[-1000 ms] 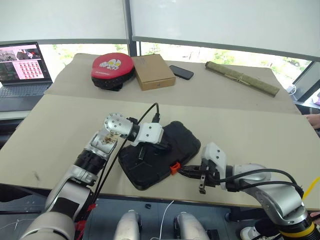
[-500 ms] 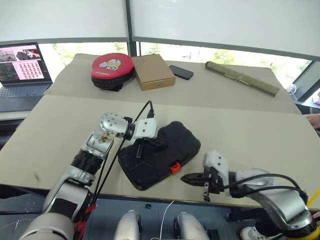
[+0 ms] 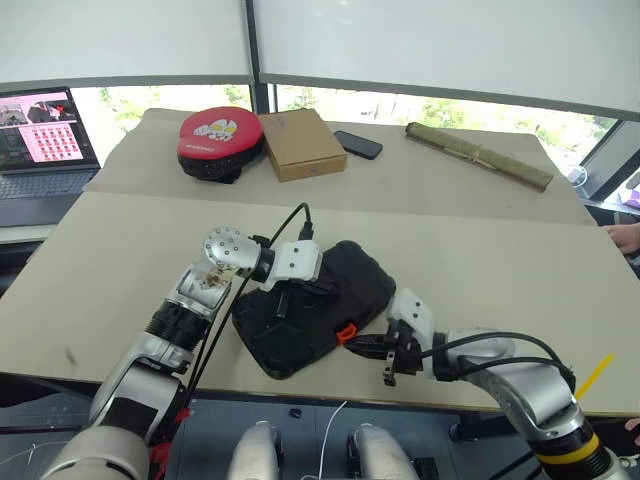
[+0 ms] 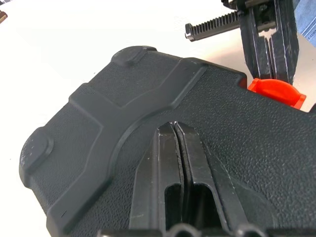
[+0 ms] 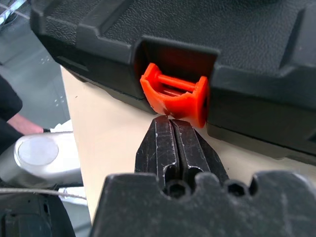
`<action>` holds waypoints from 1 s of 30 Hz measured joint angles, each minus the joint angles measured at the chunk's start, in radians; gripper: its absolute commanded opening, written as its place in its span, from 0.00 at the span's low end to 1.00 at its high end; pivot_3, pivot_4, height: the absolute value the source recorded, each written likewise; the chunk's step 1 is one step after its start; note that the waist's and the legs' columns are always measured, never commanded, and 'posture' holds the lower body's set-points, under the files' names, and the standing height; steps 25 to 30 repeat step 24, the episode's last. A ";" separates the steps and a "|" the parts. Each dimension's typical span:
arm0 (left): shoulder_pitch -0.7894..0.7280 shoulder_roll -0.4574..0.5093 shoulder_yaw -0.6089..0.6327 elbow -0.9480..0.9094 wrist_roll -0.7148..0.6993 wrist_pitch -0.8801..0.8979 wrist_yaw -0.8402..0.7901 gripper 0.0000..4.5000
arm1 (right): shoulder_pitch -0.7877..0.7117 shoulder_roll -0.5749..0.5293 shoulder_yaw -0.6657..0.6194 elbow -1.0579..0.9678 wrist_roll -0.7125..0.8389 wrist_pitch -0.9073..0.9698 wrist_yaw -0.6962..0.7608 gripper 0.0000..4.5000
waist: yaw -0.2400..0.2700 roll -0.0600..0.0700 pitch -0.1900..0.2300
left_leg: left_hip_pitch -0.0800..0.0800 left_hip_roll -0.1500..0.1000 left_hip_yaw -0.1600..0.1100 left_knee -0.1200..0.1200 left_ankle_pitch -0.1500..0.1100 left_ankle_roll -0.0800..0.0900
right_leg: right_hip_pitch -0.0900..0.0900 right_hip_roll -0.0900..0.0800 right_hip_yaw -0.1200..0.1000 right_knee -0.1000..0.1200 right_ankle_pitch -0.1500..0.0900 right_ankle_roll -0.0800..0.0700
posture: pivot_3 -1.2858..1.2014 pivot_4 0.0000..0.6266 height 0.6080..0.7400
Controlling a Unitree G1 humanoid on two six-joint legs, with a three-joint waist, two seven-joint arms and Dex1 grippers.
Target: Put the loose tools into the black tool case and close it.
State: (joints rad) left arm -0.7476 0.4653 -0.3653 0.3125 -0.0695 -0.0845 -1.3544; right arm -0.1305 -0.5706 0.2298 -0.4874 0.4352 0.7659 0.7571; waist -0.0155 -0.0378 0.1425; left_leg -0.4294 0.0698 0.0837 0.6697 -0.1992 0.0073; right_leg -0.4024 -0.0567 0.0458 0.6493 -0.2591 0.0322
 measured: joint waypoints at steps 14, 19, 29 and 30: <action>0.049 0.199 0.128 -0.062 -0.121 0.278 -0.065 0.65 | 0.147 -0.303 -0.445 -0.137 0.198 0.004 0.194 0.64 | -0.009 0.001 0.001 | 0.001 -0.001 0.000 -0.006 0.000 0.000 | -0.002 0.000 0.002 -0.001 -0.002 -0.001 | 0.52 0.24 1.00; 0.161 0.439 0.265 -0.111 -0.251 0.510 -0.161 1.00 | 0.225 -0.459 -0.694 -0.060 0.324 0.014 0.410 0.99 | -0.006 -0.001 0.005 | 0.001 0.000 0.000 -0.010 0.000 0.000 | -0.003 0.000 0.002 -0.001 -0.004 -0.003 | 0.52 0.24 1.00; 0.274 0.626 0.431 -0.151 -0.333 0.633 -0.212 1.00 | 0.267 -0.506 -0.797 0.036 0.334 -0.004 0.549 0.99 | 0.010 -0.002 0.007 | 0.001 -0.002 0.001 -0.010 -0.001 -0.001 | -0.003 -0.005 -0.001 -0.002 -0.006 0.000 | 0.52 0.24 1.00; 0.274 0.626 0.431 -0.151 -0.333 0.633 -0.212 1.00 | 0.267 -0.506 -0.797 0.036 0.334 -0.004 0.549 0.99 | 0.010 -0.002 0.007 | 0.001 -0.002 0.001 -0.010 -0.001 -0.001 | -0.003 -0.005 -0.001 -0.002 -0.006 0.000 | 0.52 0.24 1.00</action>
